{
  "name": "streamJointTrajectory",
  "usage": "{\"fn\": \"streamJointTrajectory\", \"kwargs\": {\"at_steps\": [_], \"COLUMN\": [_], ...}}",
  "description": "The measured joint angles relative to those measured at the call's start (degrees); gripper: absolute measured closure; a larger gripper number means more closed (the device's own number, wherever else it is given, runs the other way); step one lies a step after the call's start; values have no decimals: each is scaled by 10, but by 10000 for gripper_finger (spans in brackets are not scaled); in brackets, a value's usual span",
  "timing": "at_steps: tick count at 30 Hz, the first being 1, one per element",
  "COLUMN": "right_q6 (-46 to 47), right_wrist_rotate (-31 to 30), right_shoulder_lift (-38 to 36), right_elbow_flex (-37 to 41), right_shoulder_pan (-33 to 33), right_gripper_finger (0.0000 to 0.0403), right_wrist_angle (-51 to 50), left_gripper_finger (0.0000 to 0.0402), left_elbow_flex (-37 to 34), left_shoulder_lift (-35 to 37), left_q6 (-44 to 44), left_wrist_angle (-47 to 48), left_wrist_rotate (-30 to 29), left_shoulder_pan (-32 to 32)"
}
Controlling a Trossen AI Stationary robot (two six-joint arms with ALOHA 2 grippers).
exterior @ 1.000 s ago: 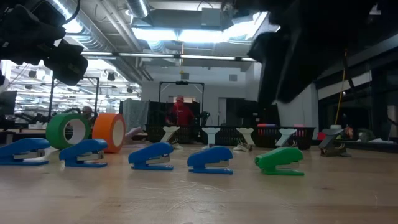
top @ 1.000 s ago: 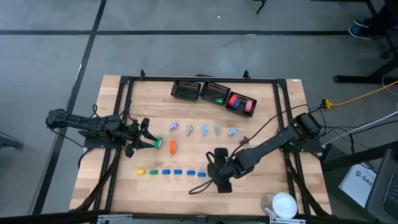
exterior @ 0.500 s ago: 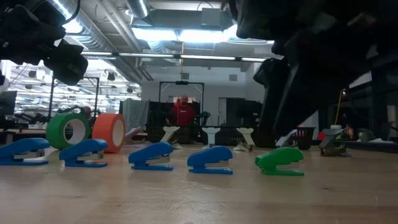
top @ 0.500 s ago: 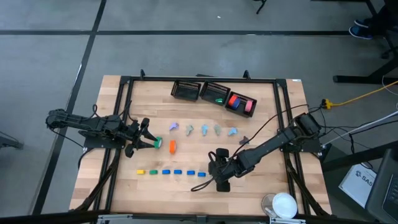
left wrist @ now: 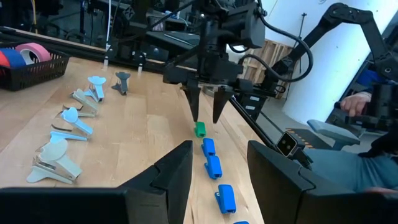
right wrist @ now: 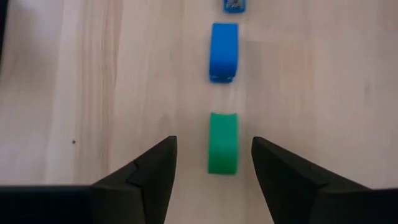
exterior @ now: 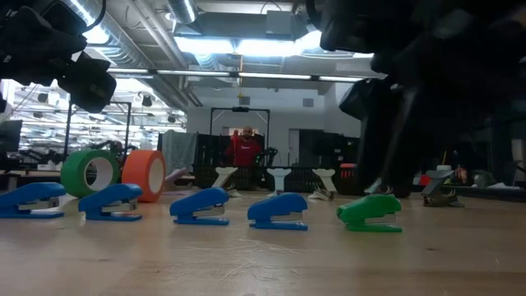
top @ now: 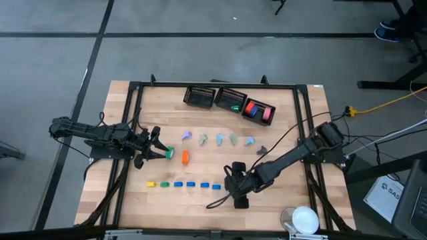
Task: Pick and place Stapler, Stapler remover, tape
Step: Put the green stapler into the middle black bin
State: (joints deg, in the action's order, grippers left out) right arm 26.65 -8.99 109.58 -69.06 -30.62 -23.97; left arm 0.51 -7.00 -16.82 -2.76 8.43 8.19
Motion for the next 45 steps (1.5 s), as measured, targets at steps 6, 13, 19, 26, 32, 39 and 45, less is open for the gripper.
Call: {"fn": "streamJointTrajectory", "kwargs": {"at_steps": [6, 13, 19, 26, 32, 39, 45], "right_q6": [0, 0, 0, 4, 31, 43, 38], "right_wrist_rotate": [-17, -35, -35, -35, -21, -18, -19], "right_shoulder_lift": [20, 26, 26, 26, 25, -9, -57], "right_elbow_flex": [0, 0, 0, 0, -1, -24, -45], "right_shoulder_pan": [-7, -7, -7, -7, -4, -3, 13], "right_gripper_finger": [197, 200, 240, 331, 333, 324, 331], "right_wrist_angle": [-2, -5, -6, -5, -4, -12, -21], "left_gripper_finger": [251, 251, 251, 251, 251, 251, 251], "left_elbow_flex": [0, 0, 0, 0, 0, 0, 0], "left_shoulder_lift": [0, 0, 0, 0, 0, 0, 0], "left_q6": [0, 0, 0, 0, 0, 0, 0], "left_wrist_angle": [0, 0, 0, 0, 0, 0, 0], "left_wrist_rotate": [0, 0, 0, 0, 0, 0, 0], "left_shoulder_pan": [0, 0, 0, 0, 0, 0, 0]}}
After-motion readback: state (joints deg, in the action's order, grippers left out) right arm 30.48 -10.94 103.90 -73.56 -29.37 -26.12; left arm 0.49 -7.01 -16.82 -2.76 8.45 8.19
